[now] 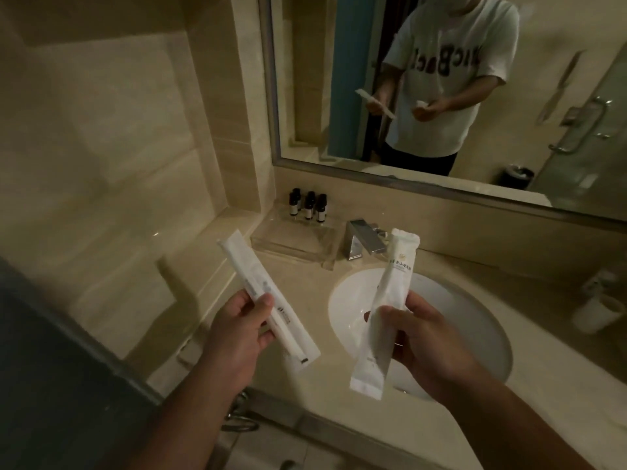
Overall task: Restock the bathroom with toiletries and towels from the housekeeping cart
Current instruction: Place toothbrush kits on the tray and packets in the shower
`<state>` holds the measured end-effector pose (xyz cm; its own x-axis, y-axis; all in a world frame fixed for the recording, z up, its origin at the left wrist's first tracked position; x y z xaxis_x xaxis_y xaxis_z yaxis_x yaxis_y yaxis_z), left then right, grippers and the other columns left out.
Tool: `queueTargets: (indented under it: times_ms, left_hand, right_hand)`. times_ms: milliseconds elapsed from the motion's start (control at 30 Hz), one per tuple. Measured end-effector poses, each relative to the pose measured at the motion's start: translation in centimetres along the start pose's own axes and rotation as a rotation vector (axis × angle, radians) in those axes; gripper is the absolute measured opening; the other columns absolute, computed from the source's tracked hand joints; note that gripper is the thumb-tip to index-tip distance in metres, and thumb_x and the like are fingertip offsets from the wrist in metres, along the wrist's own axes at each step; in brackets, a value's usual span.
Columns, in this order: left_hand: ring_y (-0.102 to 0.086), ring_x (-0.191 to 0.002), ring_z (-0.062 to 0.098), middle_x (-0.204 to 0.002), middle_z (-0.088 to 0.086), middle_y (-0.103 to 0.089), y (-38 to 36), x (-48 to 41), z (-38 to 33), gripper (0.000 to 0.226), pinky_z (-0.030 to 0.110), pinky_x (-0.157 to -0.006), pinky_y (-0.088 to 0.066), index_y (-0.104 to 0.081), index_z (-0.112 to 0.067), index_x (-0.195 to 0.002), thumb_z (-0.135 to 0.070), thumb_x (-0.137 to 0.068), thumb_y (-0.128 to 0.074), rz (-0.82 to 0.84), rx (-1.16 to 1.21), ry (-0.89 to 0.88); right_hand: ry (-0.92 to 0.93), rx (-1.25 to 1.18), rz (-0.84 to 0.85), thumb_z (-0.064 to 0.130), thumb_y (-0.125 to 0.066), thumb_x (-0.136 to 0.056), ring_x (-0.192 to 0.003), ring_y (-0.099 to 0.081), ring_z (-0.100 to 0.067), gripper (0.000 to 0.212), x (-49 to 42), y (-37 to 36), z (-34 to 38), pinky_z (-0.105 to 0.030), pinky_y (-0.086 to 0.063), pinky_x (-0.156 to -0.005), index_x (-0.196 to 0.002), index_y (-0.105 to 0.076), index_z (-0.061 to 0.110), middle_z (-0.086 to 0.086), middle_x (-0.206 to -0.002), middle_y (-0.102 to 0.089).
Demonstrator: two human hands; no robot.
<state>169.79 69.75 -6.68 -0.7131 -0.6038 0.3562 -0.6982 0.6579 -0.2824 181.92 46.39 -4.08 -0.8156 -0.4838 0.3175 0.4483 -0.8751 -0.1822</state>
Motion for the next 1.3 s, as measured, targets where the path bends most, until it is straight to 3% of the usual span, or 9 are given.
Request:
queueTargets:
  times_ms: [133, 267, 500, 667, 833, 967, 1067, 1167, 1300]
  left_hand:
    - [-0.068, -0.108, 0.027, -0.105, 0.008, -0.073, -0.8, -6.3, 0.5, 0.027, 0.047, -0.094, -0.054, -0.063, -0.007, -0.122, -0.011, -0.095, -0.064, 0.033, 0.026, 0.055]
    - [-0.068, -0.103, 0.026, -0.104, 0.010, -0.072, -1.1, -10.7, 0.0, 0.023, 0.047, -0.091, -0.056, -0.064, -0.006, -0.117, -0.017, -0.097, -0.062, 0.072, 0.063, 0.091]
    - [-0.067, -0.096, 0.024, -0.097, 0.008, -0.070, -0.1, -16.1, 2.1, 0.021, 0.040, -0.080, -0.055, -0.065, -0.009, -0.110, -0.020, -0.093, -0.065, 0.097, 0.042, 0.152]
    - [-0.071, -0.093, 0.021, -0.097, 0.009, -0.073, 0.6, -18.7, 5.2, 0.034, 0.033, -0.075, -0.056, -0.068, -0.011, -0.111, -0.026, -0.081, -0.072, 0.085, 0.009, 0.216]
    - [-0.068, -0.106, 0.031, -0.109, 0.016, -0.071, 0.8, -21.0, 7.0, 0.027, 0.049, -0.096, -0.054, -0.067, -0.006, -0.115, -0.016, -0.090, -0.068, 0.004, 0.032, 0.315]
    - [-0.068, -0.107, 0.030, -0.109, 0.015, -0.072, -0.1, -23.6, 6.9, 0.023, 0.047, -0.096, -0.054, -0.064, -0.009, -0.117, -0.017, -0.096, -0.064, -0.022, 0.030, 0.326]
    - [-0.070, -0.106, 0.028, -0.112, 0.015, -0.072, -0.9, -25.5, 7.1, 0.028, 0.048, -0.098, -0.053, -0.062, -0.008, -0.123, -0.017, -0.096, -0.063, -0.043, 0.067, 0.334]
    - [-0.070, -0.107, 0.026, -0.114, 0.013, -0.073, -2.0, -26.8, 7.3, 0.031, 0.044, -0.094, -0.054, -0.061, -0.010, -0.124, -0.017, -0.095, -0.063, -0.068, 0.164, 0.358]
    - [-0.067, -0.113, 0.029, -0.116, 0.016, -0.072, -3.2, -28.6, 7.5, 0.041, 0.046, -0.104, -0.049, -0.060, -0.008, -0.126, -0.020, -0.088, -0.066, -0.114, 0.302, 0.391]
  right_hand:
    - [-0.008, 0.013, -0.040, 0.006, -0.058, -0.095, -0.088, -0.069, -0.031, 0.034, -4.8, -1.0, 1.3, -0.043, -0.058, -0.073, -0.126, -0.059, 0.020, -0.015, -0.095, -0.074]
    - [-0.019, 0.036, -0.073, 0.010, -0.059, -0.097, -0.099, -0.068, -0.034, 0.034, -9.0, -2.5, 1.3, -0.047, -0.060, -0.081, -0.126, -0.053, 0.027, -0.012, -0.101, -0.073]
    - [-0.104, 0.085, -0.098, 0.010, -0.057, -0.098, -0.090, -0.070, -0.028, 0.025, -13.7, -4.1, -2.1, -0.036, -0.059, -0.068, -0.109, -0.061, 0.031, -0.007, -0.093, -0.074]
    - [-0.156, 0.107, -0.104, 0.006, -0.057, -0.096, -0.084, -0.070, -0.027, 0.021, -16.9, -3.0, -4.0, -0.036, -0.057, -0.069, -0.111, -0.067, 0.017, -0.013, -0.091, -0.073]
    - [-0.200, 0.123, -0.129, 0.006, -0.057, -0.095, -0.085, -0.069, -0.029, 0.021, -19.4, -2.0, -5.0, -0.041, -0.058, -0.072, -0.098, -0.070, 0.023, -0.013, -0.089, -0.074]
    - [-0.146, 0.136, -0.124, 0.014, -0.056, -0.100, -0.088, -0.072, -0.022, 0.020, -21.5, -1.4, -3.8, -0.035, -0.059, -0.069, -0.107, -0.065, 0.031, -0.002, -0.090, -0.075]
    - [-0.132, 0.107, -0.112, 0.014, -0.058, -0.099, -0.092, -0.072, -0.025, 0.022, -23.4, -0.9, -3.1, -0.035, -0.061, -0.069, -0.116, -0.064, 0.025, -0.004, -0.095, -0.076]
    - [-0.140, 0.073, -0.110, 0.012, -0.060, -0.097, -0.092, -0.073, -0.024, 0.024, -25.2, -0.4, -2.8, -0.033, -0.061, -0.066, -0.117, -0.064, 0.025, -0.003, -0.098, -0.077]
    - [-0.139, 0.048, -0.079, 0.013, -0.060, -0.096, -0.091, -0.074, -0.021, 0.025, -27.5, -0.1, -2.6, -0.036, -0.061, -0.069, -0.112, -0.063, 0.032, 0.001, -0.098, -0.077]
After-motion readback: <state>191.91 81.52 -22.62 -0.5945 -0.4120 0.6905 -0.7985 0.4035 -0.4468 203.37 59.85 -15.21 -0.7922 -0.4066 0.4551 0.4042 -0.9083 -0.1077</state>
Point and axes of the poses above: each hand's wrist, its own x-axis away from the middle knuckle, its own y-axis out of the back of the hand, z = x × y, the point moved 8 cm from there along -x, towards the middle knuckle
